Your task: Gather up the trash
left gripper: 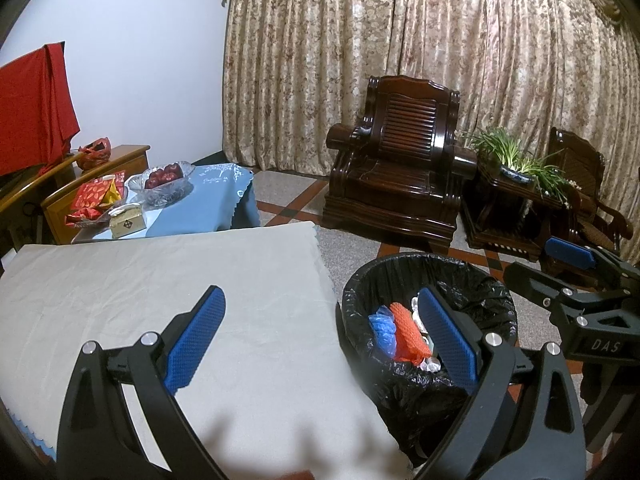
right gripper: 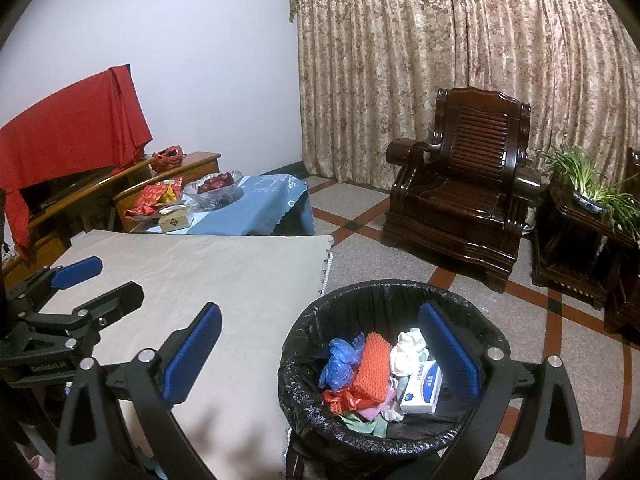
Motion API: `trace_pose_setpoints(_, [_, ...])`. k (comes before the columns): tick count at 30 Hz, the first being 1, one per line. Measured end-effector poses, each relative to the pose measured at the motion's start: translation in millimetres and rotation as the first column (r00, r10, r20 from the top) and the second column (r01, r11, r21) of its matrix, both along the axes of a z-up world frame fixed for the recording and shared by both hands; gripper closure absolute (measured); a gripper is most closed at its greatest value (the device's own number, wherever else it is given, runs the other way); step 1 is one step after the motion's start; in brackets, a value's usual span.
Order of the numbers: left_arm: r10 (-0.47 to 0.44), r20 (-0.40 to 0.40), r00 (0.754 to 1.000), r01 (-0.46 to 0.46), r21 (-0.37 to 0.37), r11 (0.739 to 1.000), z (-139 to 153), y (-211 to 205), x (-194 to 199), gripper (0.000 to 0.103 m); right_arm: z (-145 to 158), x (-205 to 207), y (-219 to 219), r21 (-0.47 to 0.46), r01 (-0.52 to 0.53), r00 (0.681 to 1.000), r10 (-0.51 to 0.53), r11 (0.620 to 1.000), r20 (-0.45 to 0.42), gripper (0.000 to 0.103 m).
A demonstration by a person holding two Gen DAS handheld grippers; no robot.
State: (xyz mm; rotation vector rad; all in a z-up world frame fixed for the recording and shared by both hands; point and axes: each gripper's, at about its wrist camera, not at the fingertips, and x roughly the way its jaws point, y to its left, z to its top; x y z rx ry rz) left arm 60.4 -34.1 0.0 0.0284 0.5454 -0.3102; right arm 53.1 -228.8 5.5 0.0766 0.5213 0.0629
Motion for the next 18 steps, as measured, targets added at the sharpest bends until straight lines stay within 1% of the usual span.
trace_pose_setpoints(18, [0.001, -0.004, 1.0, -0.001, 0.0, 1.0, 1.7, 1.9, -0.1, 0.009, 1.0, -0.5, 2.4, -0.001, 0.0, 1.0, 0.0, 1.0, -0.001, 0.006])
